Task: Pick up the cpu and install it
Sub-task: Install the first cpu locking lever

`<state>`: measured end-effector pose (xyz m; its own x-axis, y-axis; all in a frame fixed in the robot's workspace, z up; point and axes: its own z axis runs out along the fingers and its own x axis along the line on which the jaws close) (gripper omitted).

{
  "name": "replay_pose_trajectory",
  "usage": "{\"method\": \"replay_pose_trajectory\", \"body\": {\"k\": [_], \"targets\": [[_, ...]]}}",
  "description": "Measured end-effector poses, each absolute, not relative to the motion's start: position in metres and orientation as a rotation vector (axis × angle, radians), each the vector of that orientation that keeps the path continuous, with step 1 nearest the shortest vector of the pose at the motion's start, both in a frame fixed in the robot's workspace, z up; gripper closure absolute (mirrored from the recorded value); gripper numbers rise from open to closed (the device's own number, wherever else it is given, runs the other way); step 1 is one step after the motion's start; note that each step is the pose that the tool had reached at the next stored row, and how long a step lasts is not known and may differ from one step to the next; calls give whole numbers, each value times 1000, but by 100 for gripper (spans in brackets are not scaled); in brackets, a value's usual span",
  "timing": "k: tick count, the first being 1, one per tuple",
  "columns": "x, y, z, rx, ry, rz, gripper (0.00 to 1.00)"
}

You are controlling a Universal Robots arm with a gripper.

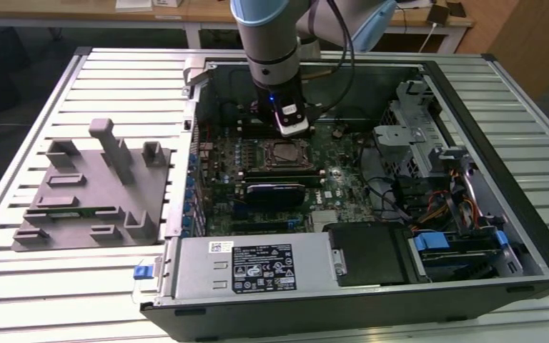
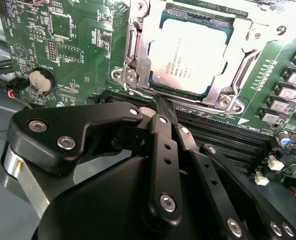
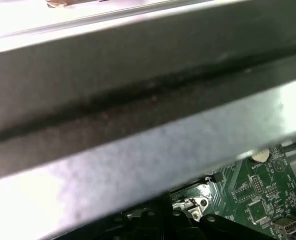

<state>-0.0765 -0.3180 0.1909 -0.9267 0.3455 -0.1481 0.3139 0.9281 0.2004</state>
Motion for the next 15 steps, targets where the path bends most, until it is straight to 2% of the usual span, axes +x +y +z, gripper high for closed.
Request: {"method": "replay_pose_trajectory", "body": {"k": [15], "targets": [[-77,-318,214,501,2906,259,89]]}}
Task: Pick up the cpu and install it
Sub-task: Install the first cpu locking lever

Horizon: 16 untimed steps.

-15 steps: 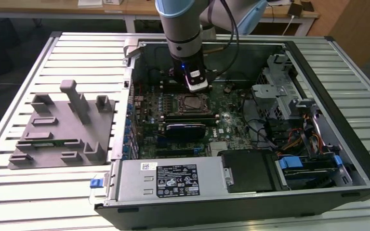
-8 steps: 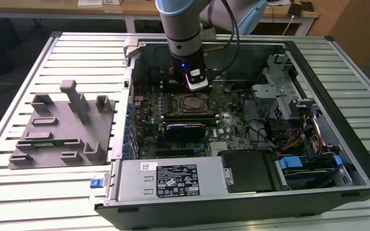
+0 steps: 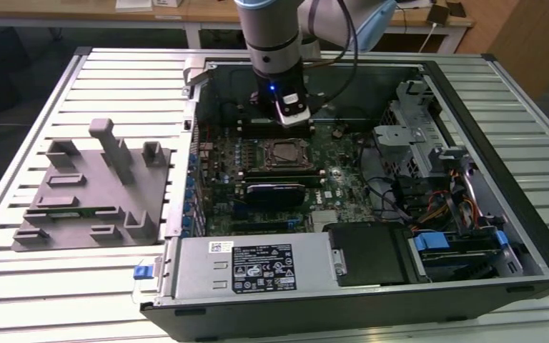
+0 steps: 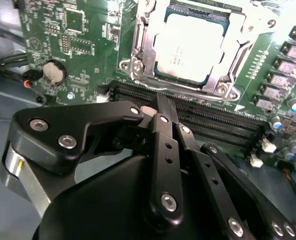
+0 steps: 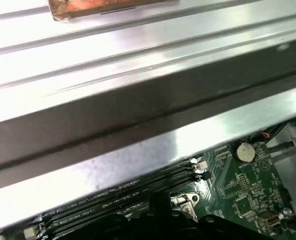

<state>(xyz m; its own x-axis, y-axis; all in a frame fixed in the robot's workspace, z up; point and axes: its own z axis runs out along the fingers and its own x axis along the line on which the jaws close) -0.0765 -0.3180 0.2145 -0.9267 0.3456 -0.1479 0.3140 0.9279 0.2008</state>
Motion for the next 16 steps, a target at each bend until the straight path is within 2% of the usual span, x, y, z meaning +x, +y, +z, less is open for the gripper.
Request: {"method": "replay_pose_trajectory", "body": {"k": [6,13,16], "targets": [[-77,-318,229,501,2906,259,89],[-77,-318,230,501,2906,258,89],[-76,-318,230,502,2914,239,89]]}}
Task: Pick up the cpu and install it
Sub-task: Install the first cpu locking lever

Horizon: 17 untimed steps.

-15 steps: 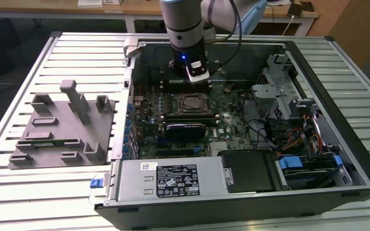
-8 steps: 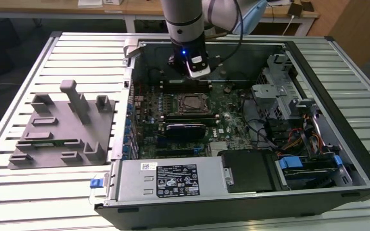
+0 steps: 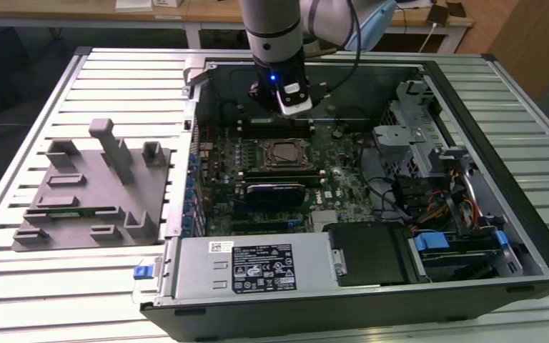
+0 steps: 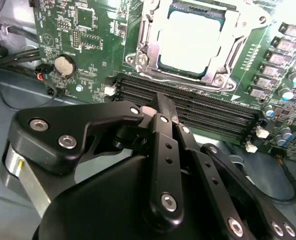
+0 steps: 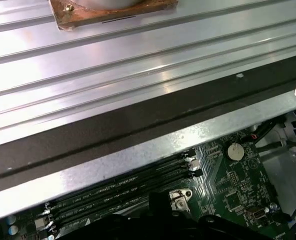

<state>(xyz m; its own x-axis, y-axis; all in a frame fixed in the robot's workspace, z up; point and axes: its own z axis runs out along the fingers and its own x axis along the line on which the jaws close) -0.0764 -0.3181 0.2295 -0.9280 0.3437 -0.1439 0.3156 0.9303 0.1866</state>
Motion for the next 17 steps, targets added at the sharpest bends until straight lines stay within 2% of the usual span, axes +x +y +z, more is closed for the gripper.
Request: {"method": "replay_pose_trajectory", "body": {"k": [8,17], "targets": [[-75,-322,229,506,2958,157,89],[-75,-340,229,511,2989,120,89]]}}
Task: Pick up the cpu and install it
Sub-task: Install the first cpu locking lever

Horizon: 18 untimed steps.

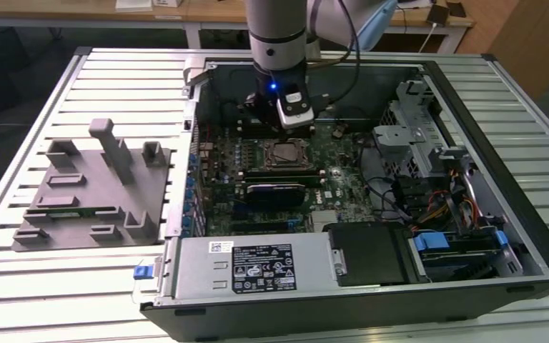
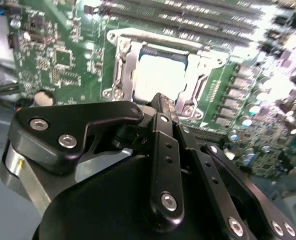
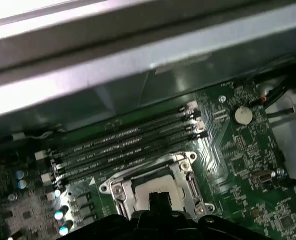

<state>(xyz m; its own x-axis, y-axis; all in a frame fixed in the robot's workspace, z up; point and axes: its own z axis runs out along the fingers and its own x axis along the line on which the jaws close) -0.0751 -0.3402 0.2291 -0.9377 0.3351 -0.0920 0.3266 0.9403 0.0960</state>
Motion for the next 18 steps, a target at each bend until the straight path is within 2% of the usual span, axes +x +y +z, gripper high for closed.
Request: {"method": "replay_pose_trajectory", "body": {"k": [6,18], "targets": [[-74,-345,229,524,3049,93,89],[-67,-345,227,505,3052,88,89]]}}
